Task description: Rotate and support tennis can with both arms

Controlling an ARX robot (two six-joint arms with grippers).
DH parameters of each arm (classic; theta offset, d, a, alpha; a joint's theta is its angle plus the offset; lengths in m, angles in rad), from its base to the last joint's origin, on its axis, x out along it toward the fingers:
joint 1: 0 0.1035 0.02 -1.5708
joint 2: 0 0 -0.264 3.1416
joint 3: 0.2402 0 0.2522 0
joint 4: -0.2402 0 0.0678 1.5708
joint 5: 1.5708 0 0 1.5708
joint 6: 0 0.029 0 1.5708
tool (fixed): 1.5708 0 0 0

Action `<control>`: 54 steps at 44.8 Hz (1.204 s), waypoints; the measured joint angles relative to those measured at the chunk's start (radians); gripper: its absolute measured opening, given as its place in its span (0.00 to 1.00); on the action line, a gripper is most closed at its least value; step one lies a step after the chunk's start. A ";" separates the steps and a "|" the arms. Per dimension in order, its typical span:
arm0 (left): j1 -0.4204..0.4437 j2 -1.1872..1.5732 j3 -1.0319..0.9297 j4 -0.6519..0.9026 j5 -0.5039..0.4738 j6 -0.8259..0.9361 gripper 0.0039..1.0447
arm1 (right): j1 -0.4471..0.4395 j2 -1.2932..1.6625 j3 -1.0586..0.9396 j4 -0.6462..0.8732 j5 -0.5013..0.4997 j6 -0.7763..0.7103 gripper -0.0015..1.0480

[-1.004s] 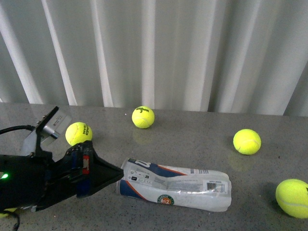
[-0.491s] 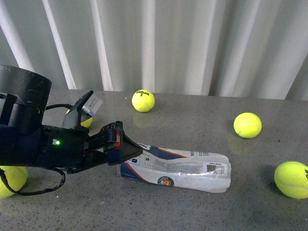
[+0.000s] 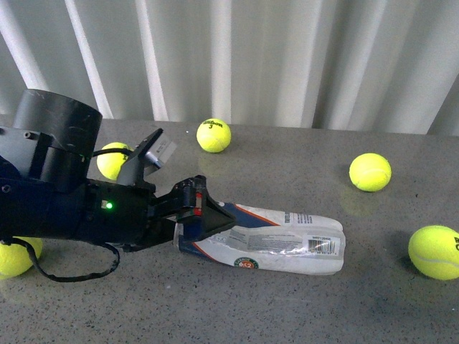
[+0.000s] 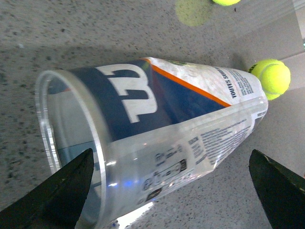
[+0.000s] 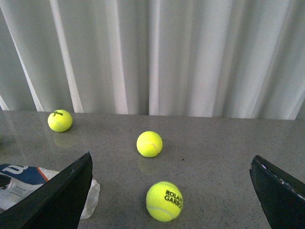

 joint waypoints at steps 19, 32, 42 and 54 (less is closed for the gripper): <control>-0.059 0.109 0.085 0.032 -0.012 -0.148 0.76 | 0.000 0.000 0.000 0.000 0.000 0.000 0.93; -0.057 0.079 0.039 0.043 0.016 -0.238 0.28 | 0.000 0.000 0.000 0.000 0.000 0.000 0.93; -0.054 -0.075 0.016 -0.092 0.026 -0.213 0.03 | 0.000 0.000 0.000 0.000 0.000 0.000 0.93; -0.080 -0.287 0.142 -0.509 -0.139 0.002 0.03 | 0.000 0.000 0.000 0.000 0.000 0.000 0.93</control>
